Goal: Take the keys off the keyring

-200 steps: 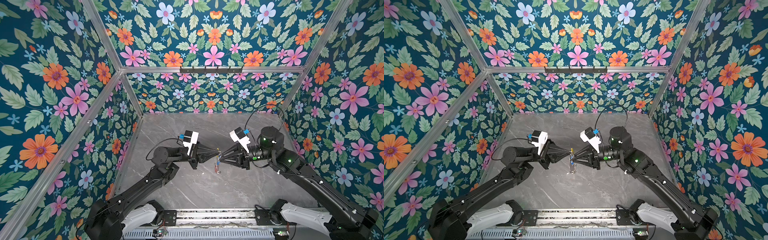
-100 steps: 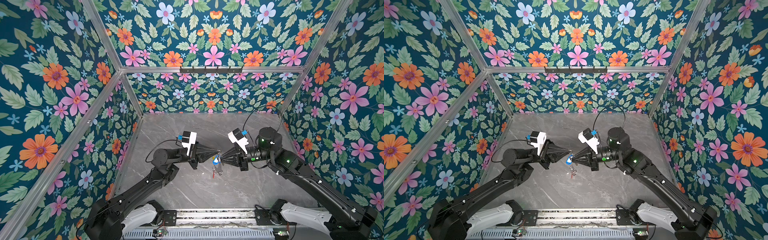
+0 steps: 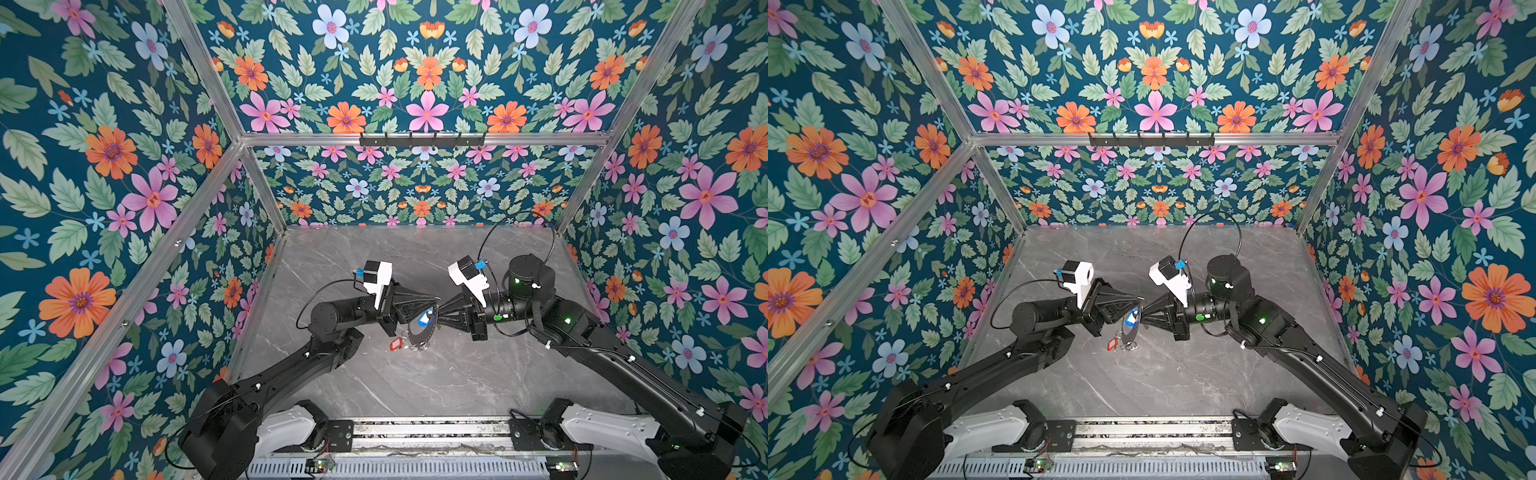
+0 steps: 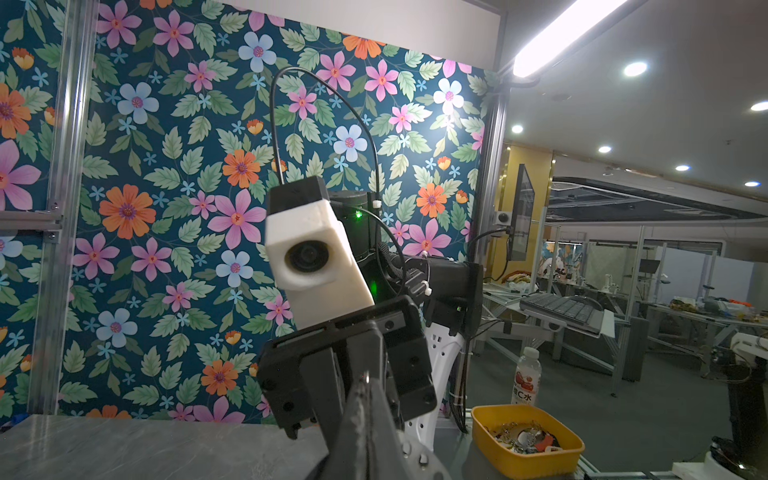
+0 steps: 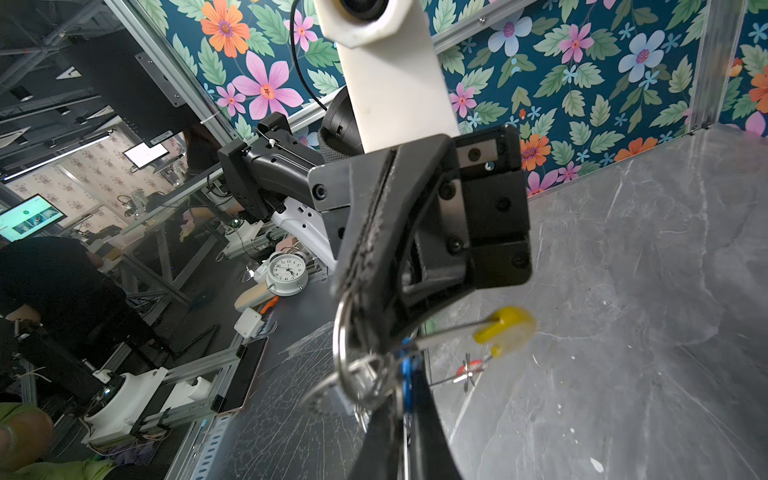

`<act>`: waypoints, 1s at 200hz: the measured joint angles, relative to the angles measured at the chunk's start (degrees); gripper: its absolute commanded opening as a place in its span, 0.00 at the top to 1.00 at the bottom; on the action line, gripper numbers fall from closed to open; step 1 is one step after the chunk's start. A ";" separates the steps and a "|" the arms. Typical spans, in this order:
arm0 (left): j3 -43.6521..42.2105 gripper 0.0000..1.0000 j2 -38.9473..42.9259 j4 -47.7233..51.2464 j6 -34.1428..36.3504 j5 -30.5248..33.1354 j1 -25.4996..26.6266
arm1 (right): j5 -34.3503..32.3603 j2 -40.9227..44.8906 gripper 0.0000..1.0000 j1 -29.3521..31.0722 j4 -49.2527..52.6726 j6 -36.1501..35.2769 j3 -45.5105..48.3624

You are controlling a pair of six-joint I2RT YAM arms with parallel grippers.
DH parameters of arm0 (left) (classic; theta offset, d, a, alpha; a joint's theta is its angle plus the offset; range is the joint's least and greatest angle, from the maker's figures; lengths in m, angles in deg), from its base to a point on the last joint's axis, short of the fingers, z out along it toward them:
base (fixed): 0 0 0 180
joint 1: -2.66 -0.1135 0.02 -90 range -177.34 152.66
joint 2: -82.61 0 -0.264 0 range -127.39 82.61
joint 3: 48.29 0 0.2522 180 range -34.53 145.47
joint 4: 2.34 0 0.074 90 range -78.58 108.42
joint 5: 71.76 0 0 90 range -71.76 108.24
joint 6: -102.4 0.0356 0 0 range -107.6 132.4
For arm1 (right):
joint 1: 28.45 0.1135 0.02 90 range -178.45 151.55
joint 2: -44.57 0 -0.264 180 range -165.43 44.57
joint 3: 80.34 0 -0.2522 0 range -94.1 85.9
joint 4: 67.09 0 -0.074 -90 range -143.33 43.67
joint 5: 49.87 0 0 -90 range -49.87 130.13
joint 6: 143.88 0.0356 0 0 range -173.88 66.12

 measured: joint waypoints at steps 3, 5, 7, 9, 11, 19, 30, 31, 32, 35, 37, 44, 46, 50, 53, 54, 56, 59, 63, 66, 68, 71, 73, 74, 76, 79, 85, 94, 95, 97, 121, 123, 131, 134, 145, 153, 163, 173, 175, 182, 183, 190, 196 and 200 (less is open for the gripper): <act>-0.04 1.00 -0.09 -0.24 -0.39 0.00 -0.02 | -0.02 -0.09 1.00 0.04 0.02 0.00 -0.07; -0.07 1.00 -0.11 -0.44 -0.63 0.02 -0.02 | 0.00 -0.13 1.00 0.07 0.04 -0.02 -0.11; -0.07 1.00 -0.13 -0.57 -0.74 0.02 -0.02 | 0.00 -0.17 1.00 0.09 0.07 -0.02 -0.13; -0.09 1.00 -0.17 -0.72 -0.83 0.02 -0.02 | 0.00 -0.20 1.00 0.13 0.07 -0.02 -0.15; -0.09 1.00 -0.20 -0.90 -0.85 0.00 0.00 | 0.00 -0.20 1.00 0.13 0.11 -0.02 -0.17; -0.09 1.00 -0.22 -1.36 -0.94 0.00 -0.02 | -0.04 -0.28 1.00 0.17 0.15 -0.04 -0.26; -0.13 1.00 -0.22 -1.90 -1.40 0.02 -0.02 | -0.48 -0.35 1.00 0.24 0.17 -0.04 -0.46; -0.13 1.00 -0.22 -1.92 -1.42 0.04 -0.02 | -0.48 -0.35 1.00 0.24 0.17 -0.04 -0.48; -0.13 1.00 -0.22 -1.92 -1.42 0.04 -0.02 | -0.50 -0.37 1.00 0.24 0.17 -0.07 -0.48; -0.13 1.00 -0.22 -2.01 -1.60 0.07 -0.02 | -0.59 -0.42 1.00 0.26 0.22 -0.09 -0.57; -0.13 1.00 -0.22 -2.08 -1.73 0.07 -0.02 | -0.63 -0.46 1.00 0.28 0.22 -0.09 -0.63; -0.20 1.00 -0.28 -2.38 -1.97 0.20 -0.02 | -0.76 -0.63 1.00 0.35 0.20 -0.22 -0.81; -0.22 1.00 -0.31 -2.49 -1.97 0.22 -0.02 | -0.87 -0.70 1.00 0.42 0.22 -0.24 -0.87; -0.24 1.00 -0.37 -2.75 -1.99 0.24 -0.02 | -1.03 -0.81 1.00 0.50 0.20 -0.24 -0.96; -0.31 1.00 -0.44 -2.93 -2.01 0.26 -0.02 | -1.09 -0.87 1.00 0.57 0.17 -0.24 -1.01; -0.33 1.00 -0.46 -3.04 -2.05 0.28 -0.02 | -1.14 -0.92 1.00 0.61 0.17 -0.24 -1.05; -0.37 1.00 -0.52 -3.19 -2.16 0.31 -0.02 | -1.20 -0.96 1.00 0.66 0.17 -0.24 -1.07; -0.42 1.00 -0.61 -3.41 -2.25 0.35 -0.02 | -1.36 -1.03 1.00 0.76 0.15 -0.24 -1.11; -0.50 1.00 -0.72 -3.76 -2.36 0.39 -0.02 | -1.46 -1.09 1.00 0.85 0.15 -0.24 -1.16; -0.57 1.00 -0.85 -4.09 -2.49 0.44 -0.02 | -1.51 -1.16 1.00 0.94 0.13 -0.24 -1.20; -0.61 1.00 -0.92 -4.31 -2.60 0.46 -0.02 | -1.53 -1.20 1.00 0.96 0.13 -0.24 -1.22; -0.68 1.00 -1.05 -4.61 -2.73 0.48 -0.02 | -1.64 -1.27 1.00 1.05 0.15 -0.24 -1.31; -0.72 1.00 -1.11 -4.90 -2.89 0.55 -0.02 | -1.68 -1.31 1.00 1.09 0.15 -0.24 -1.33; -0.74 1.00 -1.14 -4.98 -2.93 0.57 -0.02 | -1.70 -1.36 1.00 1.11 0.15 -0.24 -1.38; -0.81 1.00 -1.20 -5.25 -3.08 0.66 -0.02 | -1.75 -1.40 1.00 1.14 0.15 -0.24 -1.42; -0.87 1.00 -1.31 -5.60 -3.32 0.70 -0.04 | -1.84 -1.51 1.00 1.25 0.15 -0.24 -1.53; -1.07 1.00 -1.53 -6.51 -3.67 0.92 -0.09 | -1.88 -1.79 1.00 1.44 0.15 -0.24 -1.77; -1.33 1.00 -1.84 -7.93 -3.82 1.51 -0.13 | -1.97 -2.32 1.00 1.75 0.15 -0.22 -2.25; -1.36 1.00 -1.86 -8.07 -3.87 1.57 -0.13 | -1.99 -2.36 1.00 1.77 0.15 -0.22 -2.29; -1.46 1.00 -1.92 -8.44 -3.93 1.79 -0.13 | -2.01 -2.49 1.00 1.86 0.15 -0.22 -2.43; -2.64 1.00 -2.34 -11.91 -4.98 4.22 -0.17 | -2.62 -3.65 1.00 2.54 0.17 -0.22 -3.58; -2.73 1.00 -2.32 -12.11 -4.98 4.50 -0.17 | -2.71 -3.74 1.00 2.60 0.17 -0.22 -3.69; -3.08 1.00 -2.23 -12.76 -4.98 5.42 -0.09 | -2.99 -4.11 1.00 2.82 0.13 -0.20 -4.07; -3.19 1.00 -2.21 -13.00 -4.98 5.70 0.00 | -3.10 -4.24 1.00 2.91 0.15 -0.20 -4.20; -3.52 1.00 -2.08 -13.84 -4.96 6.97 0.42 | -3.34 -4.72 1.00 3.23 0.20 -0.20 -4.74; -3.67 1.00 -1.92 -14.45 -4.70 8.17 0.90 | -3.43 -5.03 1.00 3.48 0.17 -0.22 -5.25; -3.76 1.00 -1.86 -15.04 -4.24 9.55 1.51 | -3.39 -5.53 1.00 3.74 0.15 -0.22 -6.05; -3.76 1.00 -1.84 -15.76 -3.78 10.73 1.95 | -3.37 -5.92 1.00 3.96 0.20 -0.24 -6.86; -3.76 1.00 -1.84 -15.91 -3.72 10.93 2.01 | -3.39 -5.99 1.00 4.00 0.17 -0.24 -7.02; -3.78 1.00 -1.77 -16.44 -3.63 11.43 2.12 | -3.37 -6.21 1.00 4.13 0.17 -0.24 -7.48; -3.80 1.00 -1.77 -16.48 -3.61 11.50 2.12 | -3.34 -6.25 1.00 4.15 0.17 -0.24 -7.54; -3.87 1.00 -1.66 -16.81 -3.41 12.00 2.14 | -3.37 -6.47 1.00 4.28 0.15 -0.24 -7.85; -3.93 1.00 -1.53 -16.81 -3.26 12.37 2.16 | -3.37 -6.64 1.00 4.37 0.13 -0.24 -8.09; -3.98 1.00 -1.49 -16.81 -3.26 12.55 2.16 | -3.37 -6.78 1.00 4.44 0.13 -0.24 -8.24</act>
